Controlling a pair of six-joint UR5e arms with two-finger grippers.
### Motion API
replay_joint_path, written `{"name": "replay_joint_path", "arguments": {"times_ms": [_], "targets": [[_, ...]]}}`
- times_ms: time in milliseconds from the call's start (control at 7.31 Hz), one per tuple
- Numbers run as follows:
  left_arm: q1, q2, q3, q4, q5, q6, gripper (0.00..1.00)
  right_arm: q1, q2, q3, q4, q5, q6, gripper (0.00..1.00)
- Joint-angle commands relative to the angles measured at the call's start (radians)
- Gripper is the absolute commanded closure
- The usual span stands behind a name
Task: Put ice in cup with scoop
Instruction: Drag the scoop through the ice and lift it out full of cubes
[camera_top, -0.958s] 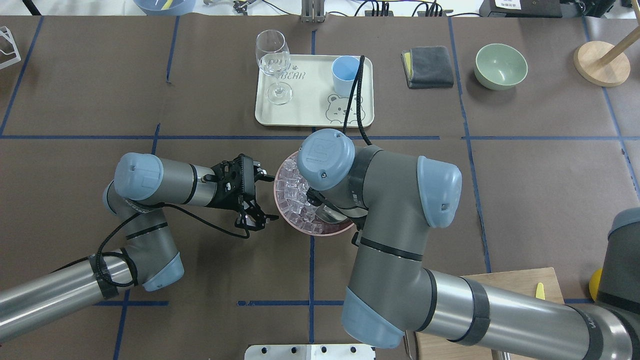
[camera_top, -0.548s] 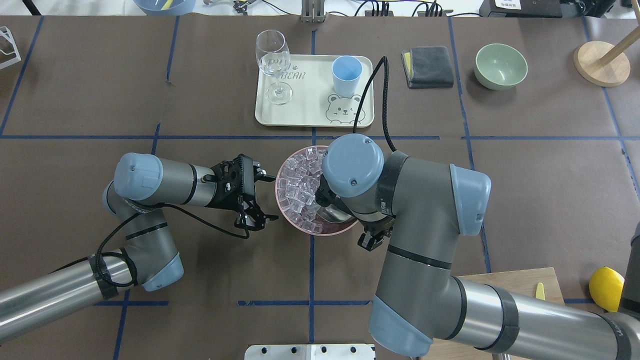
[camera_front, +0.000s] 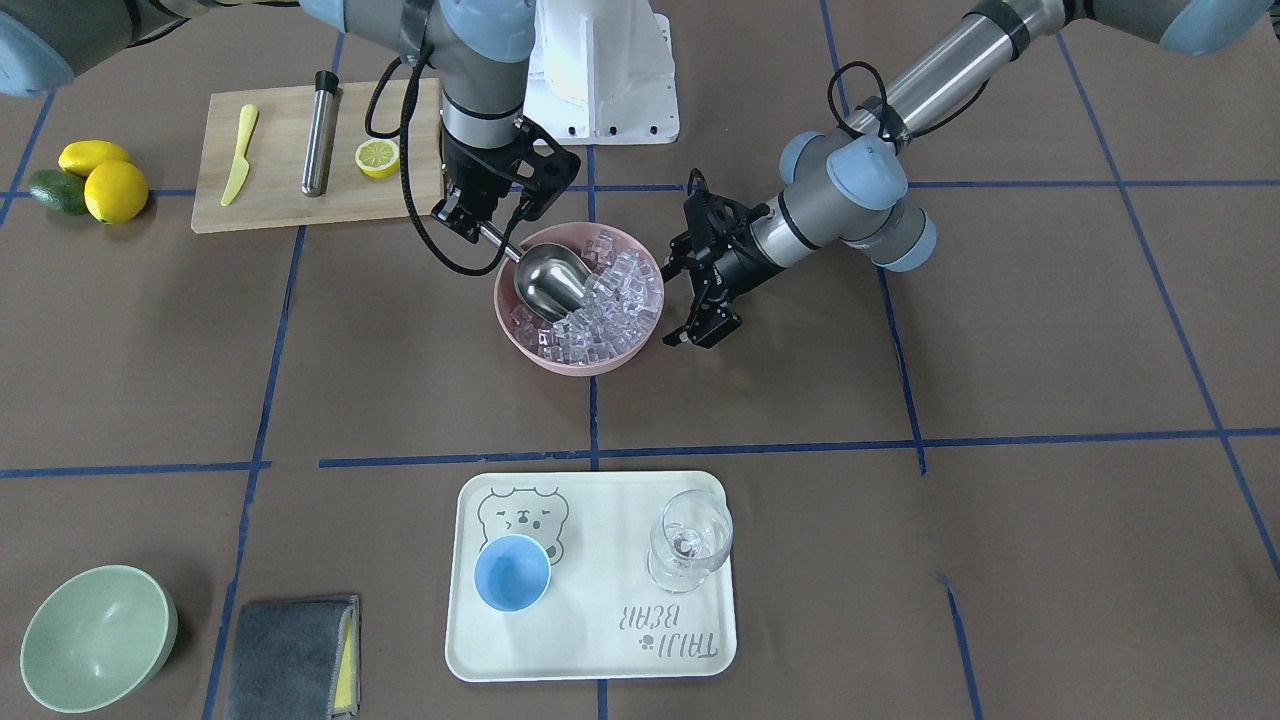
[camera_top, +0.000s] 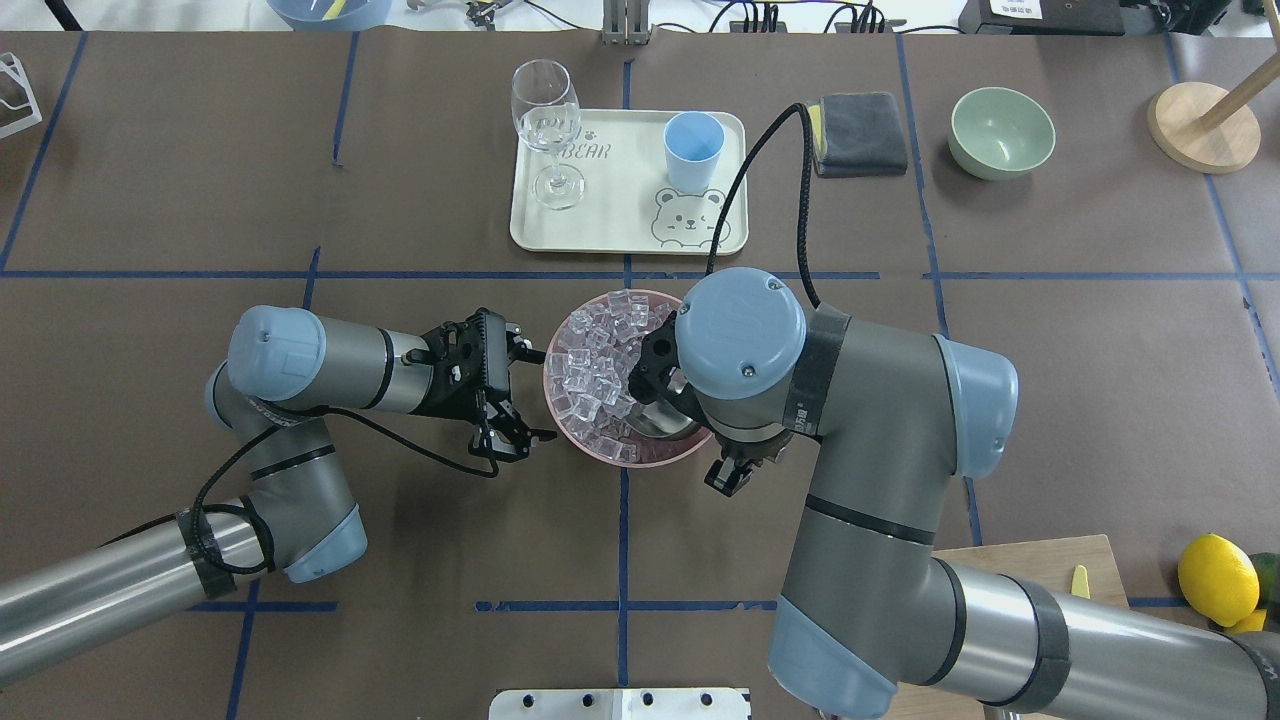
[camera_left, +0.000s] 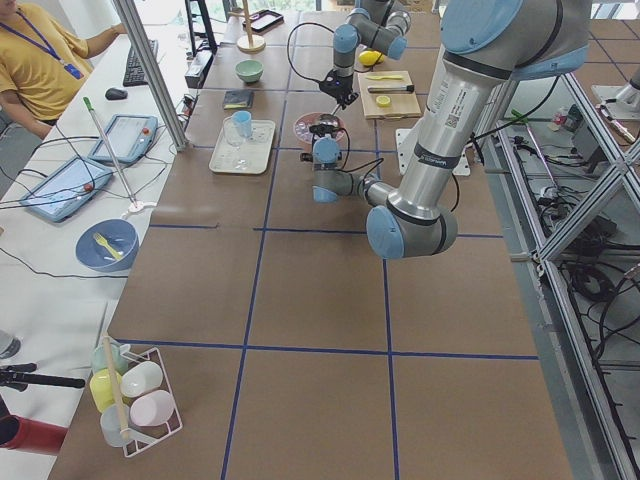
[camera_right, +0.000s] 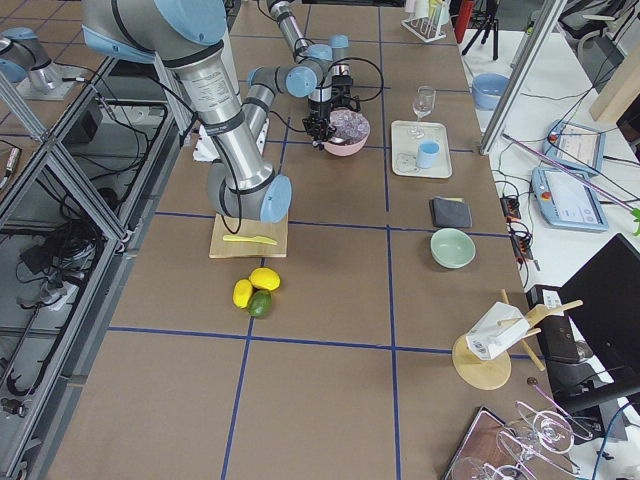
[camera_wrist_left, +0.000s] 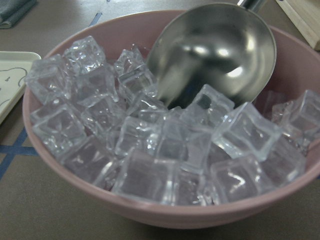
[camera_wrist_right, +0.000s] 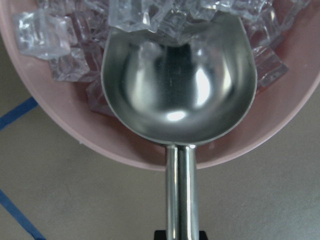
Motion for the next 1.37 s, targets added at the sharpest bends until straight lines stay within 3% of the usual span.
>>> {"name": "replay_joint_path", "arguments": {"times_ms": [0,1232], "targets": [[0.000,0.000,0.000,0.000,0.000,0.000,0.00,0.001,-0.030,0.011,0.056,0.000,0.016,1.00],[0.000,0.002,0.000,0.000,0.000,0.000,0.00,0.009,-0.109,0.192,0.063,0.003,0.042,1.00]]}}
